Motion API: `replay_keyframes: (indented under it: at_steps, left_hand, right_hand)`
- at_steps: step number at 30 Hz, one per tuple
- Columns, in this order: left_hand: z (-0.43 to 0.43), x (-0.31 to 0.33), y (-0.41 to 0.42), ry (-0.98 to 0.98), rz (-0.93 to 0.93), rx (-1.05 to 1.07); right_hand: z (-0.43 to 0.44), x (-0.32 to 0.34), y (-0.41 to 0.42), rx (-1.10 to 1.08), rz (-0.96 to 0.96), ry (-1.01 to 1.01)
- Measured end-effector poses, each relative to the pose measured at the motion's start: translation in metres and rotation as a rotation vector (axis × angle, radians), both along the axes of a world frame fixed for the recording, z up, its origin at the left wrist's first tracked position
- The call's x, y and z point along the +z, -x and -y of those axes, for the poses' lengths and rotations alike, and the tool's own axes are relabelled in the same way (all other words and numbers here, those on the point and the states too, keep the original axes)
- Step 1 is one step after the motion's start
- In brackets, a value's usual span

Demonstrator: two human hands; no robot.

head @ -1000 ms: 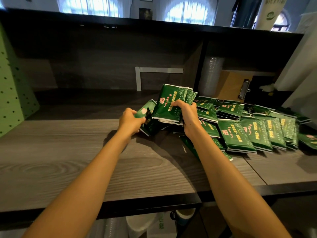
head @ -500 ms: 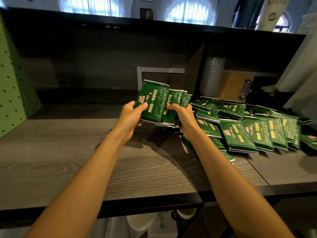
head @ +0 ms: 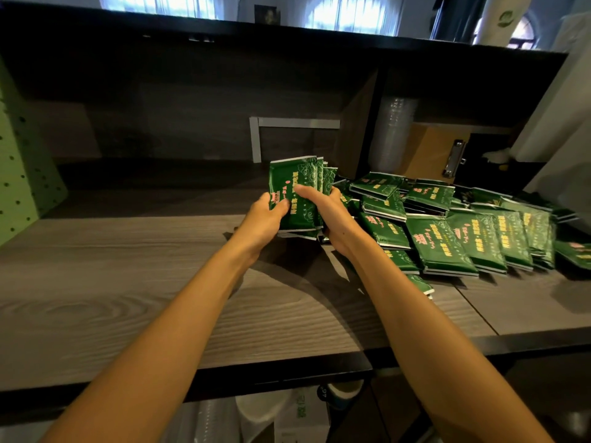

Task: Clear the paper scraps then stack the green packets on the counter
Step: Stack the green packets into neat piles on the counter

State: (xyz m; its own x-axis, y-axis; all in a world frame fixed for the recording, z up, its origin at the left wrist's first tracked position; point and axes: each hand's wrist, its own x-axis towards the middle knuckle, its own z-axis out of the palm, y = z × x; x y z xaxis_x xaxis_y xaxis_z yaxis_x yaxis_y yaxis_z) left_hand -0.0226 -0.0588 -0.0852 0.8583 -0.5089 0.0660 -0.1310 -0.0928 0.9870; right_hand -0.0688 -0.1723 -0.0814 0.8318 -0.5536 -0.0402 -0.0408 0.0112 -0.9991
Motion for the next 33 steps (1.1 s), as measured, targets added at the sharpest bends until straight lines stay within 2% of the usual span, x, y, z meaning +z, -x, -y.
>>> replay_keyframes:
  at_steps: [4,6,9,13,15,19,21,26,33]
  left_hand:
    - [0.002,0.007,0.006,0.139,-0.117,-0.064]
    - [0.003,0.009,0.002,0.154,-0.103,-0.01]
    - [0.004,0.008,-0.01,-0.005,0.013,0.11]
    - [0.007,0.002,-0.026,-0.306,0.228,0.147]
    - [0.013,-0.004,-0.03,-0.443,0.355,0.098]
    - [0.027,-0.018,-0.032,-0.606,0.607,-0.168]
    - [0.029,-0.023,-0.032,-0.69,0.666,-0.228]
    - [0.022,-0.021,-0.032,-0.82,0.779,-0.139]
    - [0.0,-0.015,-0.03,-0.893,0.755,-0.044]
  right_hand:
    - [0.01,0.007,0.007,-0.047,0.013,-0.109]
    - [0.019,0.012,0.013,-0.08,0.03,-0.14]
    - [0.028,0.019,0.02,-0.138,0.025,-0.144]
    - [0.036,0.018,0.018,-0.164,0.004,-0.153]
    - [0.037,0.019,0.018,-0.185,0.014,-0.166]
    - [0.039,0.019,0.018,-0.197,-0.011,-0.183]
    - [0.04,0.019,0.018,-0.187,-0.011,-0.189]
    - [0.041,0.018,0.013,-0.177,-0.017,-0.165]
    - [0.04,0.012,0.009,-0.161,-0.048,-0.117]
